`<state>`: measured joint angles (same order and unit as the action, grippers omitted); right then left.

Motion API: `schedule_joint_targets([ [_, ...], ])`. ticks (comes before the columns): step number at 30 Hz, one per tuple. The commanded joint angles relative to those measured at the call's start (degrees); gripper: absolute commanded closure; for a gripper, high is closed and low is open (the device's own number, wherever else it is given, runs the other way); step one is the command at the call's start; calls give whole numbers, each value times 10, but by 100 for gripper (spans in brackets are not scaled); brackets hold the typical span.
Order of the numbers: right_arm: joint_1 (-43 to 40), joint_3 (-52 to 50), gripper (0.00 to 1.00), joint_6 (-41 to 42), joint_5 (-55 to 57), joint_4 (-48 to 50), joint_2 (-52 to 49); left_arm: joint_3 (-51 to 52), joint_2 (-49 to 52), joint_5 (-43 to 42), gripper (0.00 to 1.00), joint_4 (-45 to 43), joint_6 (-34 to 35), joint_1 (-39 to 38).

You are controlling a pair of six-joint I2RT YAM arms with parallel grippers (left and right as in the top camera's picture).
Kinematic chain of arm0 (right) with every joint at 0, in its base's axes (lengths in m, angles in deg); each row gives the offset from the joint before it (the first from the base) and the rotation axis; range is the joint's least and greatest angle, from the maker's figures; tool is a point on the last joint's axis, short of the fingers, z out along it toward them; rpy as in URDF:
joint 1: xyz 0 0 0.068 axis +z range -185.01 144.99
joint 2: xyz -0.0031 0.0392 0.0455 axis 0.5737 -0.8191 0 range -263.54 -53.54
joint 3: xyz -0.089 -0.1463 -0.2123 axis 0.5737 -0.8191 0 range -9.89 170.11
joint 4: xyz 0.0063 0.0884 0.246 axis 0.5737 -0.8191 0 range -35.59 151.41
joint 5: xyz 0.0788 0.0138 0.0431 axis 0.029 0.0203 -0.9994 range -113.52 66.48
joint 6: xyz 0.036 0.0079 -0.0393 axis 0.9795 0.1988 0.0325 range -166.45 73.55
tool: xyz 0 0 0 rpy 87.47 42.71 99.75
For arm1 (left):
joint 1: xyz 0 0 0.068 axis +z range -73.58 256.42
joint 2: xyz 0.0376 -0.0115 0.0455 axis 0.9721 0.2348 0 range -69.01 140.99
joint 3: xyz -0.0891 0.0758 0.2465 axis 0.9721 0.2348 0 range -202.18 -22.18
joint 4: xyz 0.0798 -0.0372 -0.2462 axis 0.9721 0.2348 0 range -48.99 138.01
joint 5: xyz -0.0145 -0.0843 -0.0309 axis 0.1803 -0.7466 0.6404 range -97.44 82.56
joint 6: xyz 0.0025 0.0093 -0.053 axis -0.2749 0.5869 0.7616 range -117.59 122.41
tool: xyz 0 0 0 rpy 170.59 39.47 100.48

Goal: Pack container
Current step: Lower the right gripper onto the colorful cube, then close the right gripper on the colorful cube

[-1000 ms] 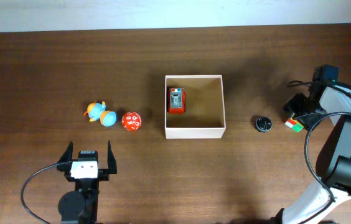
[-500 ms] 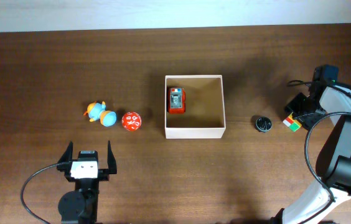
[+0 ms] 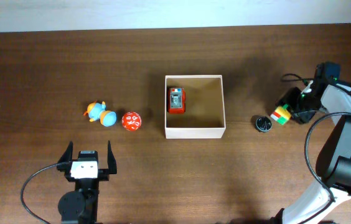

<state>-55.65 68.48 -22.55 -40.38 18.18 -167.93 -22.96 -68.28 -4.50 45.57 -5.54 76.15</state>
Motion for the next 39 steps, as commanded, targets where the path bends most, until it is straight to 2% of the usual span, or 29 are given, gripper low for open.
schedule_joint_targets([
  [1, -4, 31, 41, -28, -57, -4, 6, 3, -3, -6, 1, 0, -7, -2],
  [5, -4, 54, 41, -71, -104, -13, 7, 3, -3, -6, 1, 0, -7, -2],
  [13, -4, 62, 41, -91, -168, -15, 9, 3, -3, -6, 1, 0, -7, -2],
  [17, -4, 62, 41, -91, -116, -26, 9, 3, -3, -6, 1, 0, -7, -2],
  [24, 9, 62, 41, -196, -33, -44, 9, 2, -3, -6, 1, 0, -7, -2],
  [31, 63, 62, 41, -293, 25, -59, 9, 3, -3, -6, 1, 0, -7, -2],
  [39, 135, 62, 40, -309, 147, -62, 9, 3, -3, -6, 1, 0, -7, -2],
])
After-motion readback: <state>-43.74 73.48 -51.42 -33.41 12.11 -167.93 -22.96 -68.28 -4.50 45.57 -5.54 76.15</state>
